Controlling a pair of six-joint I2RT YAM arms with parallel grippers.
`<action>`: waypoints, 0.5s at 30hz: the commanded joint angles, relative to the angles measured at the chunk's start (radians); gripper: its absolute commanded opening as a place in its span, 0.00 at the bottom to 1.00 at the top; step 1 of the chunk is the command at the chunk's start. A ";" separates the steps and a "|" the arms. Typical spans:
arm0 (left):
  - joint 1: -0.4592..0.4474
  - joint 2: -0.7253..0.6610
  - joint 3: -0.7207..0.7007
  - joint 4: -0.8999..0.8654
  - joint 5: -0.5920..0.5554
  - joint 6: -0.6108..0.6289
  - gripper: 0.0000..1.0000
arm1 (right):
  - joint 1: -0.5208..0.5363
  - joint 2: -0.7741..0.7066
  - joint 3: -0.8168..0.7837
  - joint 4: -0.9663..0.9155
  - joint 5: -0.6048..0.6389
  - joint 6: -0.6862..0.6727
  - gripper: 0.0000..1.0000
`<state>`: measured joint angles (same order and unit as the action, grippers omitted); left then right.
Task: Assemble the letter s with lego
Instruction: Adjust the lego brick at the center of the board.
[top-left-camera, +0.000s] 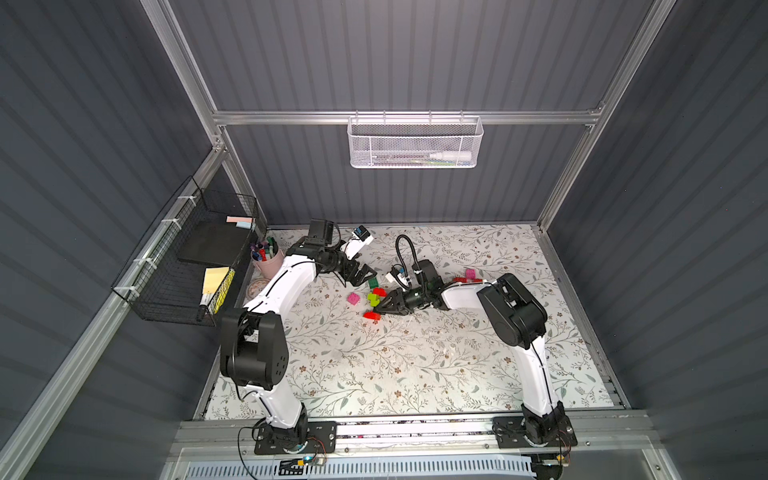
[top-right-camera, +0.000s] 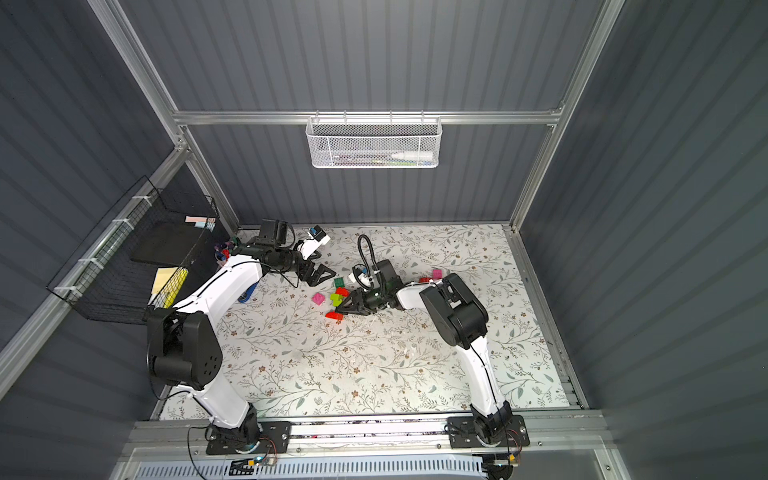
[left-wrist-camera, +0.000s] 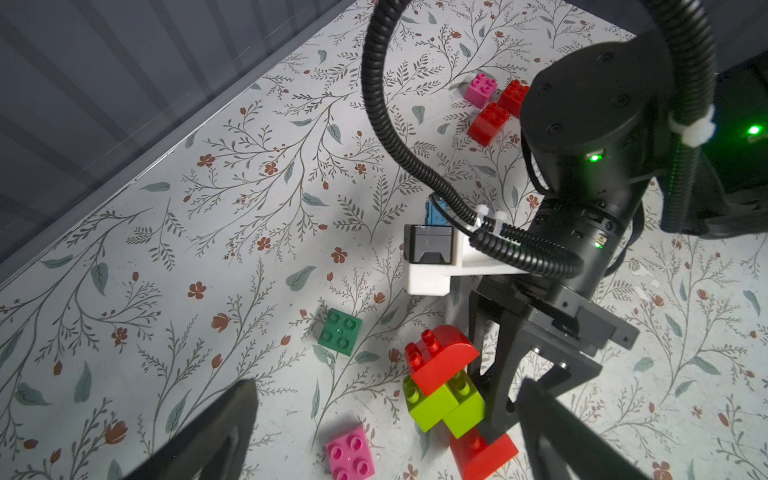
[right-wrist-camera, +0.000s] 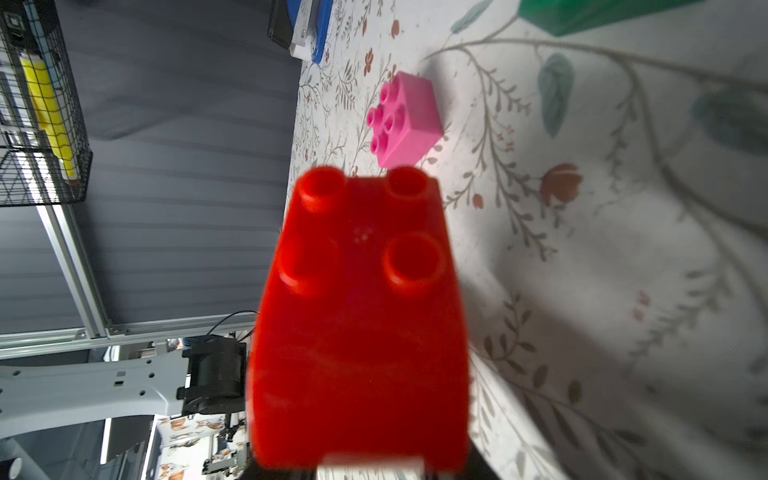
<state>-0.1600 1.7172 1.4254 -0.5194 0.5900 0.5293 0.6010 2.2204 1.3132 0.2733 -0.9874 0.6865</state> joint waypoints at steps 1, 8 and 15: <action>0.005 -0.006 0.032 -0.011 0.009 -0.018 0.99 | -0.009 0.027 0.042 -0.005 -0.055 0.054 0.39; 0.008 0.014 0.048 -0.030 0.008 -0.018 0.99 | -0.017 0.086 0.062 0.111 -0.100 0.182 0.41; 0.009 0.034 0.064 -0.047 0.014 -0.018 0.99 | -0.019 0.109 0.062 0.140 -0.084 0.234 0.42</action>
<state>-0.1596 1.7336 1.4532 -0.5327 0.5900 0.5228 0.5854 2.3188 1.3556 0.3599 -1.0580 0.8730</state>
